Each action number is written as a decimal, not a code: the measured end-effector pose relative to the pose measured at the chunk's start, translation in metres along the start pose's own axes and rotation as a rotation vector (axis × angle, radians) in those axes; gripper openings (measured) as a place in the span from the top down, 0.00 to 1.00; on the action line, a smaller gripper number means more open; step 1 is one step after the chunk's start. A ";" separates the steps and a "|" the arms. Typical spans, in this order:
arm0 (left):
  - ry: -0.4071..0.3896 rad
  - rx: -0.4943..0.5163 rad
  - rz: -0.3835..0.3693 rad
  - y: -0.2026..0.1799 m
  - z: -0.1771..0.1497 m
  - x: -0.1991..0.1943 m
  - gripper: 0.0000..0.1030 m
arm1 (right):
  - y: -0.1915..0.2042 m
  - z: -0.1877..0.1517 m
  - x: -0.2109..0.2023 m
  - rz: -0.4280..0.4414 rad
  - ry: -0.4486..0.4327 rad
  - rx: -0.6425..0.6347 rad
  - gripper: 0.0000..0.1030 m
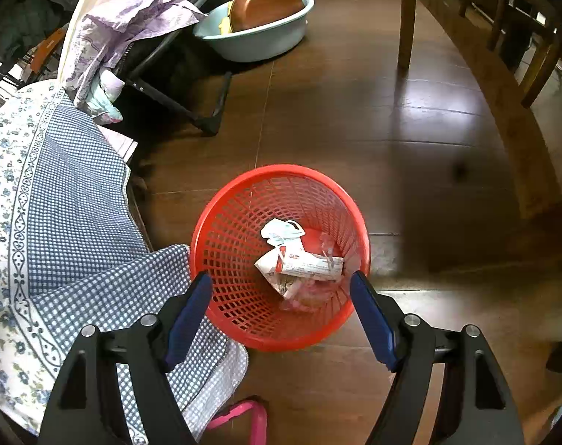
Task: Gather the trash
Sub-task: 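Carry mask and plastic bag to the red wastebasket and open both grippers, then return both grippers to the bed and approach the yellow ball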
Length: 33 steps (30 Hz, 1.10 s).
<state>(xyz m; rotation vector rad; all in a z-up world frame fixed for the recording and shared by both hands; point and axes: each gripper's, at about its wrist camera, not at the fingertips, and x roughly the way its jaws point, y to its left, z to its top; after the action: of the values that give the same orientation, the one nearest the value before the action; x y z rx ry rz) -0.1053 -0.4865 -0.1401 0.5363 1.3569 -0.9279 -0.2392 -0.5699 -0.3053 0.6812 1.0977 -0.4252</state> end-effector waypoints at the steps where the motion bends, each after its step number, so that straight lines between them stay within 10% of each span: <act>1: -0.018 0.001 0.002 0.000 -0.001 -0.008 0.23 | 0.002 0.000 -0.004 -0.002 -0.004 -0.006 0.26; 20: -0.300 -0.194 0.061 0.100 -0.076 -0.164 0.18 | 0.105 0.026 -0.117 -0.014 -0.174 -0.179 0.10; 33: -0.430 -0.488 0.292 0.259 -0.189 -0.235 0.15 | 0.301 0.035 -0.174 0.175 -0.245 -0.466 0.09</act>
<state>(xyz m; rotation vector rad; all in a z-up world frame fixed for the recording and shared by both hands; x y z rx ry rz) 0.0060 -0.1346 0.0067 0.1377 1.0256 -0.4151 -0.0985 -0.3790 -0.0493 0.2981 0.8530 -0.0899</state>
